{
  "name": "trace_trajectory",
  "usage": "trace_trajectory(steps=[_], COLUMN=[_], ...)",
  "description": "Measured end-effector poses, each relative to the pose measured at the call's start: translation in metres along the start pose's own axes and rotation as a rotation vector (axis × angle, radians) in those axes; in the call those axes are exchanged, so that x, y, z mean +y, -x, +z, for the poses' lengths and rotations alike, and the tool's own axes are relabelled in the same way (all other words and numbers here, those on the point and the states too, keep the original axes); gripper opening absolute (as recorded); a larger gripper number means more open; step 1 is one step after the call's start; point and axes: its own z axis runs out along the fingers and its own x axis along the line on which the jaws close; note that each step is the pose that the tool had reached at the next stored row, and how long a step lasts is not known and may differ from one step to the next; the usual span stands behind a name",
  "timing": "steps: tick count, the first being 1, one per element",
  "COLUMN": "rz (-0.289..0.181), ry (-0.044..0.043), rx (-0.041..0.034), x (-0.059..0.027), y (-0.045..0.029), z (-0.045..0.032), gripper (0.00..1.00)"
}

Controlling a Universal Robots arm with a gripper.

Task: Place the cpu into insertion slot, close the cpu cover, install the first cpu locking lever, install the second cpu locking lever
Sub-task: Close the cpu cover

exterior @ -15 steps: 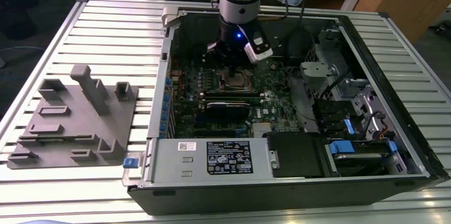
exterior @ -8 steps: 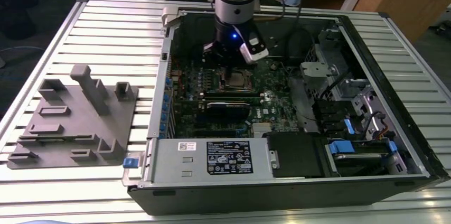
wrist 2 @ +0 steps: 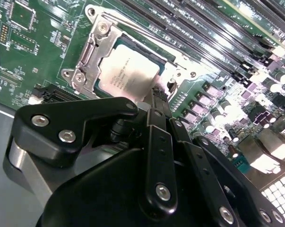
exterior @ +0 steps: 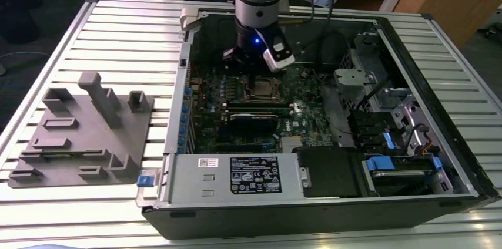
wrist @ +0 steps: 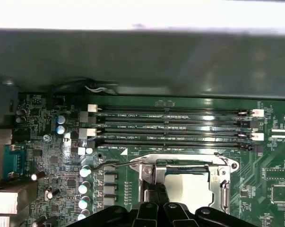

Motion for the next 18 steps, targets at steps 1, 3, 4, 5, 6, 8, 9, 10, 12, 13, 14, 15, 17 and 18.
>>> trace_trajectory(steps=[1,3,4,5,6,8,9,10,12,13,14,15,17,18], rz=[0.000,0.000,0.000,0.000,0.000,0.000,0.000,0.000,0.000,0.000,0.000,0.000,0.000,0.000], ry=[0.0000,0.0000,-0.0002,-0.0003,-0.0003,0.0000,0.0000,0.0005,0.0000,0.0000,0.0000,0.0000,0.0000,-0.0001], rx=[0.0000,0.0000,0.0001,0.0002,0.0002,0.0000,0.0000,-0.0003,0.0000,0.0000,0.0000,0.0000,0.0000,0.0001], x=[0.0000,-0.0001,-0.0001,-0.0001,-0.0001,-0.0001,-0.0001,0.0000,-0.0001,-0.0001,-0.0002,-0.0002,-0.0002,-0.0003], y=[-0.0002,-0.0006,-0.0007,-0.0008,-0.0008,-0.0008,-0.0008,-0.0008,-0.0009,-0.0011,-0.0011,-0.0012,-0.0013,-0.0013], z=[0.0006,0.0018,0.0018,0.0018,0.0019,0.0020,0.0021,0.0028,0.0040,0.0049,0.0057,0.0064,0.0074,0.0075], gripper=[0.11,0.11,0.11,0.11,0.11,0.11,0.11,0.11,0.11,0.11,0.11,0.11,0.11,0.11])
